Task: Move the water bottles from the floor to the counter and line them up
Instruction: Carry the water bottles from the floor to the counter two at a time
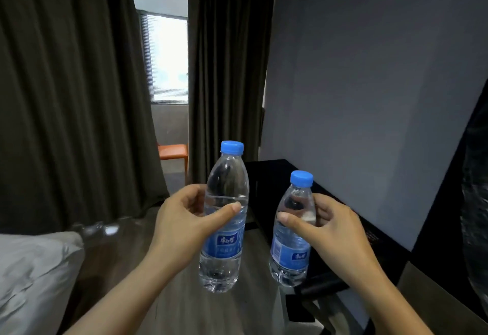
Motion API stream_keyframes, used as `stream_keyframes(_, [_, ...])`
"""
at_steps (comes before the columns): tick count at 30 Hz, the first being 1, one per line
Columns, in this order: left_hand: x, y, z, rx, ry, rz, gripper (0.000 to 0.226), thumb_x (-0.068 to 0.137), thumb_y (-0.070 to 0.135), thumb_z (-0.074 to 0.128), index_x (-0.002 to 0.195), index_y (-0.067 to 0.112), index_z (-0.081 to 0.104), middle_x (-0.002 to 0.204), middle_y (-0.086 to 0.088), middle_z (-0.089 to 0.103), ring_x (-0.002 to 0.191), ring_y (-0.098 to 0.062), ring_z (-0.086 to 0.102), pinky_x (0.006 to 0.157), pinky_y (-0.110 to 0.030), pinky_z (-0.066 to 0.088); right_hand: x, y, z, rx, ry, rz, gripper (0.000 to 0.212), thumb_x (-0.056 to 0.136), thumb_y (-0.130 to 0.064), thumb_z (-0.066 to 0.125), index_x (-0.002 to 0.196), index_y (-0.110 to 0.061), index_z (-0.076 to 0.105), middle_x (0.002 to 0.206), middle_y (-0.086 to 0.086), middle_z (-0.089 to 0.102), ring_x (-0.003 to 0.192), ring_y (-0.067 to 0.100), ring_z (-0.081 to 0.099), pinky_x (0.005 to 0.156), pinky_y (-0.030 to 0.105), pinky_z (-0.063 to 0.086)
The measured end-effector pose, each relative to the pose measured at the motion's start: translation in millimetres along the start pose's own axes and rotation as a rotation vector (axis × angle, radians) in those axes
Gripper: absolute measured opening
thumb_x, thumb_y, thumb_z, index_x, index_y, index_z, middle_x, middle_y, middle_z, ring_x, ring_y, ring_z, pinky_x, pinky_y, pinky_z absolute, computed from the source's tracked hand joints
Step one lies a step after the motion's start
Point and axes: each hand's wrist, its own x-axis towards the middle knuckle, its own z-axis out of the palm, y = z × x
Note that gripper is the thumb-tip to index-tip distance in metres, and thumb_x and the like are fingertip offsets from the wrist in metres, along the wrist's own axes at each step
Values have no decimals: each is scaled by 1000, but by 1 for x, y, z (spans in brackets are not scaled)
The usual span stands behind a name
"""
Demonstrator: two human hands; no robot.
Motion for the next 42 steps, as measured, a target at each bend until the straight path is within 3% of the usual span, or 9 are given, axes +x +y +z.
stream_keyframes(4, [60,-43,7,-65,-54,-62,45,49,59,80,86,34,71,84,8,76,77,-7,72,69,-28,57,53,24,25,-7,21,66,41,63,-60,78,94,-34,69,89,-12,74,83,3,71,76,35,60])
stream_keyframes(8, [118,-89,27,-96,-115,-90,44,48,58,81,83,33,71,81,5,76,75,-8,72,63,-22,55,105,58,44,-7,50,105,41,64,-57,78,94,-31,70,89,-9,75,82,6,72,76,38,60])
stream_keyframes(15, [219,-164,75,-155,-160,-136,46,46,52,84,82,26,73,80,2,76,75,-10,73,61,-17,55,201,131,69,-49,99,184,41,62,-63,75,94,-38,69,88,-18,73,82,-2,69,72,28,59])
stream_keyframes(20, [289,-207,105,-164,-193,-160,47,48,45,84,84,17,73,80,-1,76,75,-14,73,62,-16,55,269,171,79,-71,119,260,48,57,-67,74,95,-38,68,90,-18,73,86,-1,69,78,33,59])
stream_keyframes(27, [391,-274,134,-186,-267,-198,48,48,47,88,85,20,72,80,-2,76,76,-15,73,67,-25,59,362,220,109,-76,161,342,55,55,-69,74,99,-37,68,93,-18,73,87,0,69,77,30,58])
stream_keyframes(30, [431,-309,148,-213,-313,-218,48,45,48,88,80,19,72,76,-3,75,69,-13,71,63,-22,57,393,244,127,-82,211,379,53,55,-67,74,97,-36,69,91,-20,73,86,-2,69,73,23,56])
stream_keyframes(34, [490,-359,163,-251,-430,-255,44,45,52,88,77,26,72,69,3,72,64,-8,69,59,-19,53,438,273,156,-36,266,480,51,54,-65,74,94,-35,69,89,-19,74,83,-2,69,71,24,56])
stream_keyframes(38, [540,-404,182,-237,-579,-314,46,50,56,85,81,25,72,78,-3,75,74,-19,73,68,-33,59,471,299,178,9,329,576,44,59,-58,78,95,-32,70,88,-14,75,83,2,71,72,27,57])
stream_keyframes(42, [571,-443,203,-170,-674,-321,45,55,60,77,80,23,70,75,-2,73,65,-11,71,56,-19,52,493,327,193,17,373,650,43,60,-56,78,91,-27,72,86,-7,76,82,7,72,75,31,57])
